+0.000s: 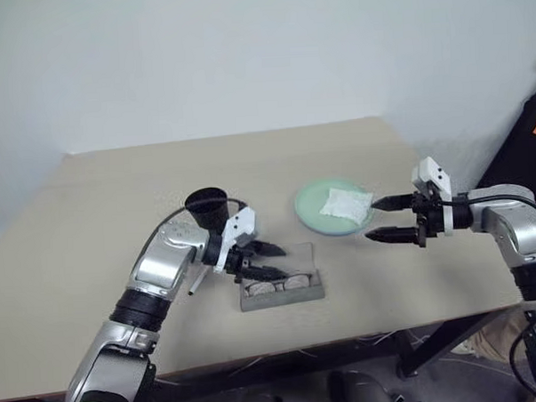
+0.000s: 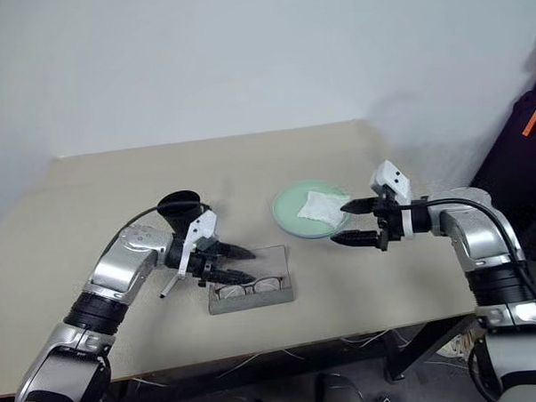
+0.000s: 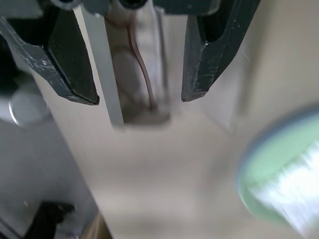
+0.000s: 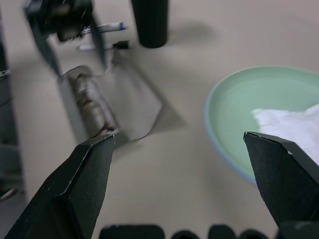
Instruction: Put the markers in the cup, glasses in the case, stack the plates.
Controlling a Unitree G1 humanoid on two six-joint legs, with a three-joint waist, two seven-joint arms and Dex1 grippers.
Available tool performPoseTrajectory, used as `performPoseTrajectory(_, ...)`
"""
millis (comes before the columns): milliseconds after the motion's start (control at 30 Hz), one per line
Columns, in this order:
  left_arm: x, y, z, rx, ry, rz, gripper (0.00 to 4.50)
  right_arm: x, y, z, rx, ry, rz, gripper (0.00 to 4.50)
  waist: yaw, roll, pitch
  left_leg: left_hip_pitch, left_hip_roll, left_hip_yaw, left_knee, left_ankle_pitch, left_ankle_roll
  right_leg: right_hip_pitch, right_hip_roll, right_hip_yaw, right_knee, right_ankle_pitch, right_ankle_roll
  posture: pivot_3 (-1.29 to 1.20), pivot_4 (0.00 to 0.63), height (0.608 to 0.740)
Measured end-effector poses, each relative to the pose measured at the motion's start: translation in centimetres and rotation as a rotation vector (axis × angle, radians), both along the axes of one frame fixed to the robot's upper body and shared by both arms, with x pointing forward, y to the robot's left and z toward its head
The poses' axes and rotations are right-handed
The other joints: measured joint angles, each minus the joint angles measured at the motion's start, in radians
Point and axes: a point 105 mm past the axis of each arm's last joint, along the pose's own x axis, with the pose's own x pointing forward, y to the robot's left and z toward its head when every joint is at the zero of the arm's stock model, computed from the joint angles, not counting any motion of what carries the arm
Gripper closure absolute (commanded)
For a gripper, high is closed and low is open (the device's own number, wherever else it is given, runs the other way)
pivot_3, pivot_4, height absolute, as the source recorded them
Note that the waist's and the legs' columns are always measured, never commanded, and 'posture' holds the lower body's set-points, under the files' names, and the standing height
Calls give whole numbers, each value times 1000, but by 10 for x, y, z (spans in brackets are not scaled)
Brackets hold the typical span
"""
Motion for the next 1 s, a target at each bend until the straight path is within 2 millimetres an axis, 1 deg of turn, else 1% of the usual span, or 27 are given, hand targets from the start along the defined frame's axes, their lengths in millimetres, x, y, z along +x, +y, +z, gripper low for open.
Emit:
performPoseTrajectory(33, 4, 0, 5, -4, -25, 16, 2331, -1, 0, 0, -4, -3, 8, 0, 0, 0, 0, 0, 0, 0, 0, 0, 0, 0, 0, 0, 0, 0, 0, 0, 0, 726)
performPoseTrajectory(100, 13, 4, 11, -7, -80, 66, 2952, -1, 0, 1, -7, -9, 15, 0, -1, 0, 0, 1, 0, 0, 0, 0, 0, 0, 0, 0, 0, 0, 0, 0, 0, 726)
performPoseTrajectory(133, 19, 7, 11, -3, -100, 101, 3375, -1, 0, 0, -8, -10, 15, 0, -1, 0, 0, 1, 0, 0, 0, 0, 0, 0, 0, 0, 0, 0, 0, 0, 0, 726)
performPoseTrajectory(233, 34, 18, 4, 20, -121, 211, 4383, 0, 0, 0, -10, -14, 17, 0, 0, 0, 0, 1, 0, 0, 0, 0, 0, 0, 0, -1, 0, 0, 0, 0, 0, 726)
performPoseTrajectory(267, 39, 20, 0, 27, -134, 249, 4475, 0, 0, 0, -10, -17, 17, 0, 0, 0, 0, 1, 0, 0, 0, 0, 0, 0, 0, -1, 0, 0, 0, 0, 0, 726)
performPoseTrajectory(433, 51, 26, -14, 88, -168, 345, 4475, 1, 1, 1, -13, -21, 21, 0, 1, -2, 0, 0, 0, 1, 1, 0, 0, 0, 0, 0, 0, 1, 1, 0, 0, 726)
performPoseTrajectory(567, 52, 25, -20, 142, -211, 341, 4475, 1, 0, 0, -13, -22, 19, 0, 1, -2, 0, 0, 0, 1, 1, 0, 0, 0, 0, 0, 0, 1, 2, 0, 0, 726)
performPoseTrajectory(767, 43, 23, -40, 221, -217, 288, 4475, 2, 0, 0, -14, -26, 12, 0, 1, -2, 0, 0, 0, 1, 0, 0, 0, 0, 0, 0, 1, 1, 2, 0, 0, 726)
performPoseTrajectory(867, 38, 21, -40, 230, -215, 255, 4475, 2, 0, 0, -14, -27, 11, 0, 1, -2, 0, 0, 0, 0, 0, 0, 0, 0, 0, 0, 1, 1, 2, 0, 0, 726)
performPoseTrajectory(1000, 24, 22, -44, 257, -207, 181, 4475, 2, 0, 1, -14, -28, 12, 0, 1, -2, 0, 0, 0, 1, 0, 0, 0, 0, 0, 0, 1, 0, 0, 0, 0, 726)
